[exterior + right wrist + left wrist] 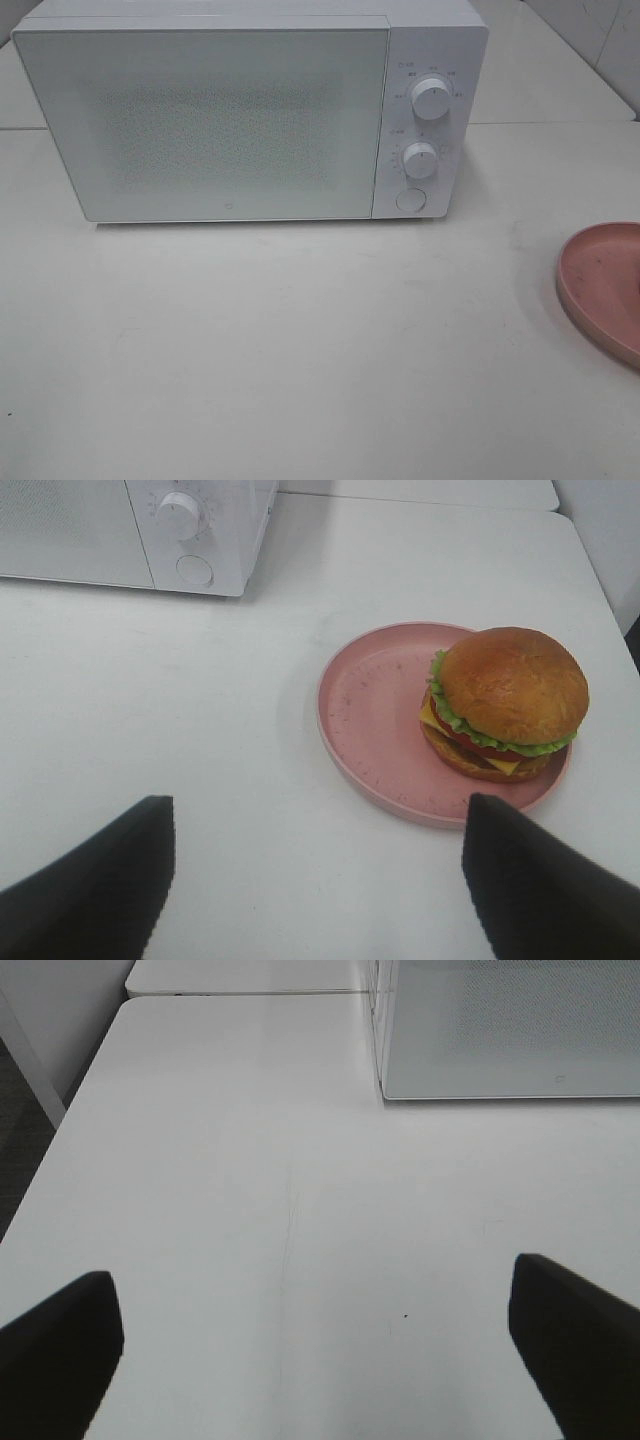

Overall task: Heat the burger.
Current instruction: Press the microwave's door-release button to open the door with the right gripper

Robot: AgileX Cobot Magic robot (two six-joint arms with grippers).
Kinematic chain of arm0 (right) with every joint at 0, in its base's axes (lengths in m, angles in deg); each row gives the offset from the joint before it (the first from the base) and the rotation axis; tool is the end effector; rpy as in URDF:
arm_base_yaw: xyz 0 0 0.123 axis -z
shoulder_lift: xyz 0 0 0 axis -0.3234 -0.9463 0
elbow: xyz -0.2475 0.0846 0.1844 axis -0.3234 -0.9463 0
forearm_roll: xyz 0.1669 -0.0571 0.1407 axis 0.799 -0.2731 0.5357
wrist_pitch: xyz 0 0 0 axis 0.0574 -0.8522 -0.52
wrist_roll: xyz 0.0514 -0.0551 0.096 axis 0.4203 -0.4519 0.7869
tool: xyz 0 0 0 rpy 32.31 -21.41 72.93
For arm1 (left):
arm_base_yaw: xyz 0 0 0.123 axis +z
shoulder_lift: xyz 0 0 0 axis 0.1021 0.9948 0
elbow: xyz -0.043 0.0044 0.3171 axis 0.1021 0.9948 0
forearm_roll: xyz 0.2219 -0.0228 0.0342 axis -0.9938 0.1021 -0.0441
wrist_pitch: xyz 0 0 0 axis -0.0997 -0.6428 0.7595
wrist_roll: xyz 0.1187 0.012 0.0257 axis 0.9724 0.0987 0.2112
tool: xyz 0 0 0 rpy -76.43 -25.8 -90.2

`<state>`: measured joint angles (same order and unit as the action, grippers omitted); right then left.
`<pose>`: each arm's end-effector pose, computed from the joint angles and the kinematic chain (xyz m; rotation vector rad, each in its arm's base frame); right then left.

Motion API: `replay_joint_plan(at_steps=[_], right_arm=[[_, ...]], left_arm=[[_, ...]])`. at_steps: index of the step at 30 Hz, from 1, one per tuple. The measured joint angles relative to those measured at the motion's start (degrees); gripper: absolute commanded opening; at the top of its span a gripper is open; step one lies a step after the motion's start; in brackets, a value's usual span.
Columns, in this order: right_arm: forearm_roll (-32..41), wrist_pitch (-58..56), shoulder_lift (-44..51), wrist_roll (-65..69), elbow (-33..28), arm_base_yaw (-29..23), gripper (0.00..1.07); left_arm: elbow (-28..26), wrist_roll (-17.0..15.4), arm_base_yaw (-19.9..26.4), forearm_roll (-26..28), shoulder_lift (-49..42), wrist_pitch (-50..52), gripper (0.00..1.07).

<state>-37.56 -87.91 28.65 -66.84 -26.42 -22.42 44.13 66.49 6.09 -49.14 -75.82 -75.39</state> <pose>-0.0366 -0.0015 0.2551 -0.0274 2.0081 0.0712 -0.0366 -0.0008 0.2513 0.0147 2.0265 0.0067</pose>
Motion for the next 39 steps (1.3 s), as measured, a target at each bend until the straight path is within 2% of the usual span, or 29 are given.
replay_joint_plan(at_steps=[28,39], right_arm=[[0.0,0.4,0.0,0.0,0.11,0.0,0.76],[0.0,7.62,-10.37,1.09,1.78,0.0,0.76]], left_arm=[[0.0,0.0,0.0,0.0,0.0,0.0,1.03],[0.0,0.0,0.0,0.0,0.0,0.0,1.03]])
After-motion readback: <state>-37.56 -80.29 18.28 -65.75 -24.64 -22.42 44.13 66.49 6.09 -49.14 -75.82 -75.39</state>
